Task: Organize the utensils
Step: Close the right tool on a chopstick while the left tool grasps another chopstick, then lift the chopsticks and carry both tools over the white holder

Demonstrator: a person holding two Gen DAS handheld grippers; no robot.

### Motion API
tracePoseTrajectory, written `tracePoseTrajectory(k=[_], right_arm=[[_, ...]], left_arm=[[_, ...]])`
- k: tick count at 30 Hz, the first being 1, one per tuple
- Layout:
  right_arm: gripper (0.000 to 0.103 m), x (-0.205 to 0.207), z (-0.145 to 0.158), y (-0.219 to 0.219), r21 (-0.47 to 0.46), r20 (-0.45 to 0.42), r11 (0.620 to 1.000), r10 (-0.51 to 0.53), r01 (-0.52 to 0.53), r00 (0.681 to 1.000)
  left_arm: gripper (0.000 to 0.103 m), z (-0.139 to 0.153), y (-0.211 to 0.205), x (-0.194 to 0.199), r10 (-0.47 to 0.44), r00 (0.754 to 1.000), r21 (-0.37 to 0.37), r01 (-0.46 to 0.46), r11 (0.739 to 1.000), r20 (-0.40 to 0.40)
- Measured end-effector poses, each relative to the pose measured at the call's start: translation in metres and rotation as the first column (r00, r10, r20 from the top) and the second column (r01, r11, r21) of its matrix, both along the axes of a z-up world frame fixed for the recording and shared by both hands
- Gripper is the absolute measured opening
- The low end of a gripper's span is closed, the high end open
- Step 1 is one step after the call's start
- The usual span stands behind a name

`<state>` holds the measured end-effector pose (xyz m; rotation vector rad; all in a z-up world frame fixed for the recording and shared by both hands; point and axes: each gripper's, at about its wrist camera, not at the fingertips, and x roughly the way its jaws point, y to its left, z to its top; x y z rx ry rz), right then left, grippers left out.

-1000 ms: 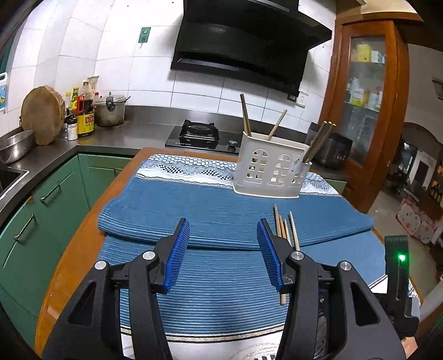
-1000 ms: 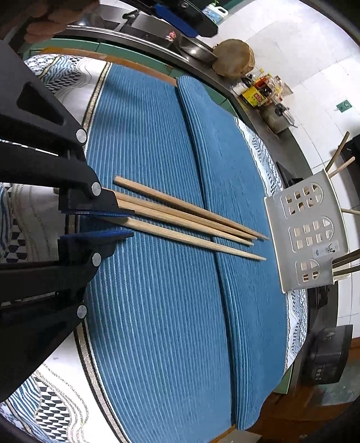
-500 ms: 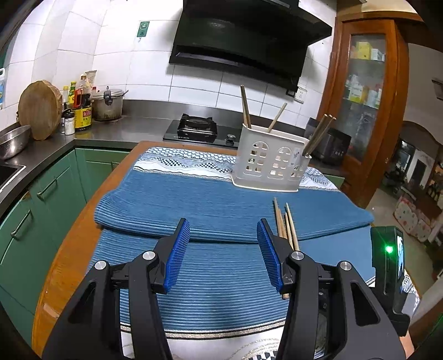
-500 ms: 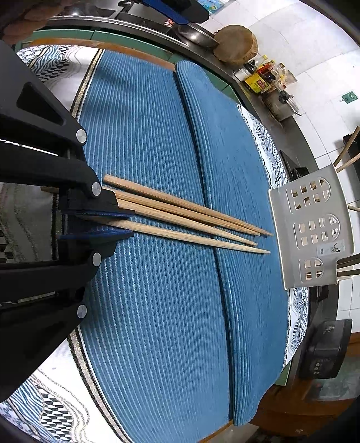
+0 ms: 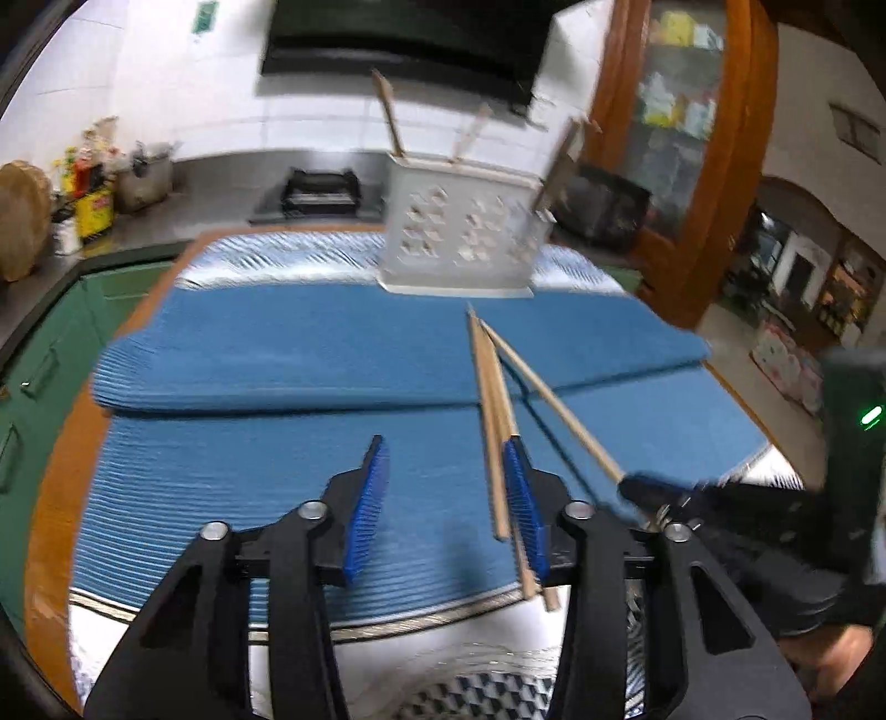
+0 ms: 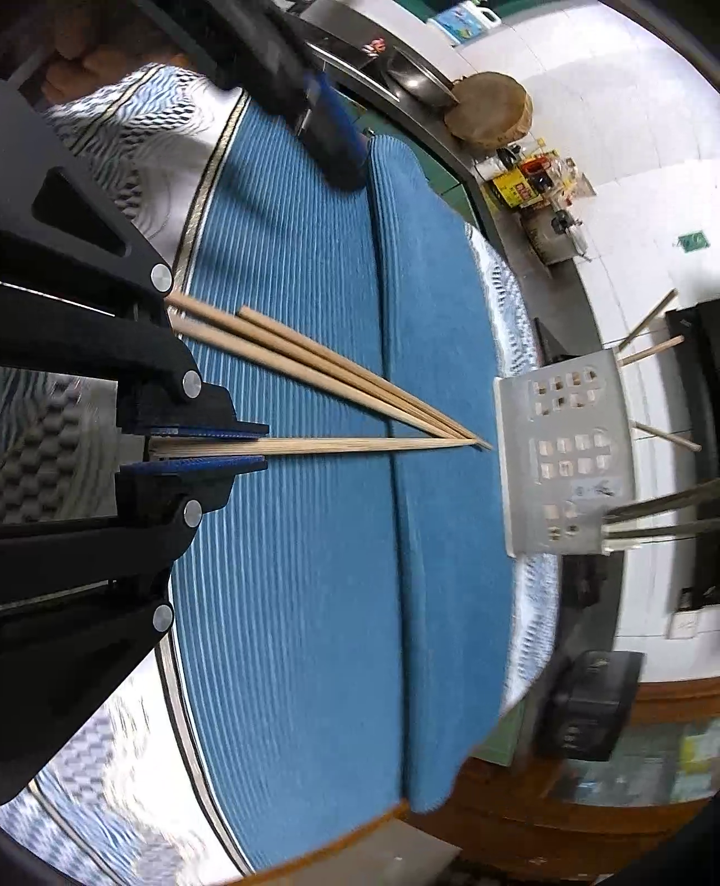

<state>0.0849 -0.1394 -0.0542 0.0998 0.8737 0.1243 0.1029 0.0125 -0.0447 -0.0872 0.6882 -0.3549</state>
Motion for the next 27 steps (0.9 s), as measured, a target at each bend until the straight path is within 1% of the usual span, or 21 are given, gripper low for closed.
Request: tracePoseTrajectory(k=[1, 3, 5, 7, 8, 9, 13, 16, 17, 18, 22, 27], right_arm=[[0.006, -0.003, 0.004, -0.005, -0.004, 0.014, 1.0, 0.002, -0.002, 1.0], [0.006, -0.008, 0.011, -0.015, -0.003, 0.037, 1.0, 0.003, -0.003, 0.999], [0.006, -0.011, 0.017, -0.024, 0.003, 0.056, 1.0, 0.002, -0.002, 0.998], [0.006, -0.013, 0.022, -0.03, -0.002, 0.076, 1.0, 0.004, -0.004, 0.997], [0.006, -0.014, 0.024, -0.031, -0.008, 0.085, 1.0, 0.007, -0.006, 0.996], [0.006, -0.015, 0.027, -0.033, -0.016, 0.099, 1.0, 0.012, -0.01, 0.995], [0.006, -0.017, 0.035, -0.036, -0.036, 0.132, 0.999, 0.027, -0.023, 0.991], [0.006, -0.017, 0.036, -0.039, -0.026, 0.142, 0.999, 0.034, -0.03, 0.989], [0.006, -0.016, 0.037, -0.04, -0.023, 0.145, 0.999, 0.036, -0.033, 0.989], [0.006, -0.016, 0.037, -0.041, -0.022, 0.146, 0.999, 0.038, -0.035, 0.988], [0.007, -0.017, 0.039, -0.043, -0.024, 0.158, 0.999, 0.045, -0.042, 0.986], [0.007, -0.016, 0.04, -0.046, -0.011, 0.163, 0.999, 0.05, -0.048, 0.985]], left_arm=[[0.038, -0.005, -0.006, 0.002, -0.014, 1.0, 0.006, 0.014, 1.0, -0.017], [0.031, -0.015, -0.015, 0.009, -0.034, 0.998, 0.007, 0.034, 0.999, -0.056], [0.027, -0.025, -0.022, 0.015, -0.037, 0.995, 0.004, 0.038, 0.999, -0.094], [0.027, -0.033, -0.028, 0.021, -0.04, 0.992, 0.005, 0.041, 0.999, -0.12], [0.022, -0.037, -0.031, 0.024, -0.039, 0.99, 0.009, 0.04, 0.999, -0.133], [0.02, -0.04, -0.033, 0.026, -0.039, 0.989, 0.015, 0.041, 0.999, -0.143], [0.02, -0.049, -0.039, 0.034, -0.03, 0.985, 0.015, 0.033, 0.999, -0.17], [0.019, -0.051, -0.043, 0.036, -0.02, 0.984, 0.019, 0.023, 1.0, -0.18], [0.016, -0.051, -0.044, 0.037, -0.014, 0.983, 0.023, 0.019, 1.0, -0.183], [0.015, -0.053, -0.045, 0.039, -0.011, 0.982, 0.024, 0.015, 1.0, -0.189], [0.015, -0.053, -0.053, 0.04, 0.009, 0.982, 0.065, 0.004, 0.998, -0.191], [0.015, -0.052, -0.06, 0.046, 0.027, 0.981, 0.09, -0.009, 0.996, -0.192]])
